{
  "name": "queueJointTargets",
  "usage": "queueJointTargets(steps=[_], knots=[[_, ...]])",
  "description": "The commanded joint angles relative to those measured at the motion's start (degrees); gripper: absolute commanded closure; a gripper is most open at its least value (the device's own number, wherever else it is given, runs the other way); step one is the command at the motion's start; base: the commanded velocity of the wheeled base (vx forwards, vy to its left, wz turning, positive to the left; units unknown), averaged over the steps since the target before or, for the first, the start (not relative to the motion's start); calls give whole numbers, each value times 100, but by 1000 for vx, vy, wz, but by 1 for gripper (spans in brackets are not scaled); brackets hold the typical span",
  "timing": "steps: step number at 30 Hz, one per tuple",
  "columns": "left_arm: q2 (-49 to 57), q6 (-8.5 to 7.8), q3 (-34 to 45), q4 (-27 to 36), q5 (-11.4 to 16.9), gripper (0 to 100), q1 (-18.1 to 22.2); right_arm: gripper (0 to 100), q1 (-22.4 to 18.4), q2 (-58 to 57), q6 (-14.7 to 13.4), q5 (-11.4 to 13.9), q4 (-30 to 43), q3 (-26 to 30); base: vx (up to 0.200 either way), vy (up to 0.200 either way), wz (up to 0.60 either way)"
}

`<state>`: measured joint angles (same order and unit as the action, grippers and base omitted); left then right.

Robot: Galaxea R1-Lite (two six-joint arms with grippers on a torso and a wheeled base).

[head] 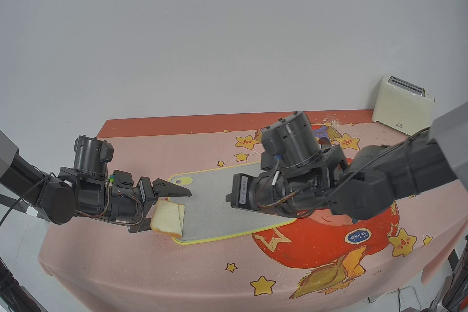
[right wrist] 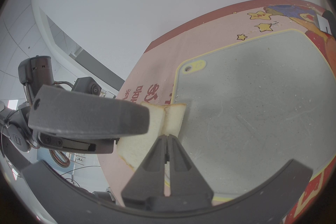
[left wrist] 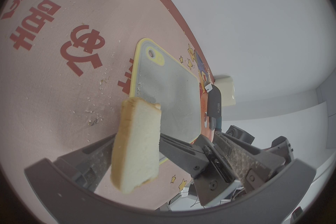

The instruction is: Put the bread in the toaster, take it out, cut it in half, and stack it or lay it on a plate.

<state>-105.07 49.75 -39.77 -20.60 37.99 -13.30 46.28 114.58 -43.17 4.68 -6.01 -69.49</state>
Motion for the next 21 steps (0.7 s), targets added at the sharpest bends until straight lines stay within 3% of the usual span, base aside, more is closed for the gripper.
queueJointTargets(steps=[1,2,3,15,21], knots=[[-22,8,-14,4,-11,0,3,100,-101,-788,1,42,-67,533,0,0,0],[-31,8,-5,4,-19,0,3,100,-224,-841,1,103,-76,594,0,0,0],[-40,8,-5,4,-19,100,3,100,-286,-841,1,138,-76,603,0,0,0],[-84,0,4,4,-11,100,20,100,-497,-1131,-43,165,-93,752,0,0,0],[22,-9,65,4,-11,100,38,100,-611,-1851,-25,182,-102,1201,0,0,0]])
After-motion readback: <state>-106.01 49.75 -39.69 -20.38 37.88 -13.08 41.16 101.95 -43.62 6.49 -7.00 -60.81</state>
